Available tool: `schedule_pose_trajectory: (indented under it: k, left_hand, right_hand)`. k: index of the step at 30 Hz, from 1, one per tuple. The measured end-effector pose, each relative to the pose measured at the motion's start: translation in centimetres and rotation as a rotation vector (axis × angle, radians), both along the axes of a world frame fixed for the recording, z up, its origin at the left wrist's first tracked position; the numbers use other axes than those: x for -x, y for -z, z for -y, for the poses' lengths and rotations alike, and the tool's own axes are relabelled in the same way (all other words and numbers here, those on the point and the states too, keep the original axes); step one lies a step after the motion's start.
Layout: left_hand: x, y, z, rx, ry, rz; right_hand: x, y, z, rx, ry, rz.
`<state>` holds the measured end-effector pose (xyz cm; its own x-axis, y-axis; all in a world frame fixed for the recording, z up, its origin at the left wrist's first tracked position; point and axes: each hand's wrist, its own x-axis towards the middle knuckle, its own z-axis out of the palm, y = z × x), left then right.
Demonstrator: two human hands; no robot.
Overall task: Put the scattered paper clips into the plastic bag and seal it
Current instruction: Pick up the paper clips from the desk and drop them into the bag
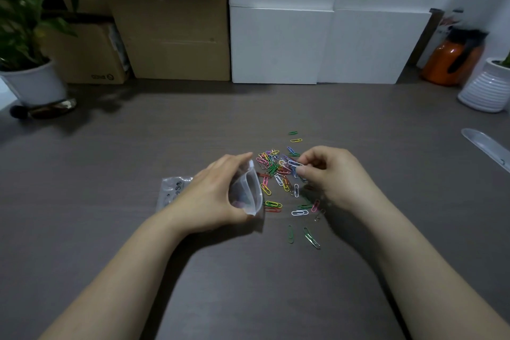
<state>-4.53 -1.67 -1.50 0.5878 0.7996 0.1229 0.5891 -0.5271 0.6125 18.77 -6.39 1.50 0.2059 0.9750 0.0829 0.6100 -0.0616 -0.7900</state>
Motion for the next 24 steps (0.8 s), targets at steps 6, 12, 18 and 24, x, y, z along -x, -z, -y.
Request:
schedule_pose_trajectory:
  k: [6, 12, 18, 24]
  left_hand:
    - [-0.1, 0.0, -0.1, 0.015, -0.004, 0.031]
    - [0.0, -0.1, -0.3, 0.060, -0.004, 0.093]
    - [-0.3, -0.2, 0.2, -0.009, 0.036, 0.011]
    - [-0.6, 0.0, 0.2, -0.061, 0.086, 0.035]
  right_hand:
    - [2.7, -0.1, 0.5, -0.072, -0.134, -0.313]
    - [4.9, 1.0, 0.7, -0.025, -0.184, -0.343]
    - [6.0, 1.3, 0.8, -0.079, -0.228, 0.302]
    - [7.9, 1.1, 0.9, -0.262, -0.272, 0.373]
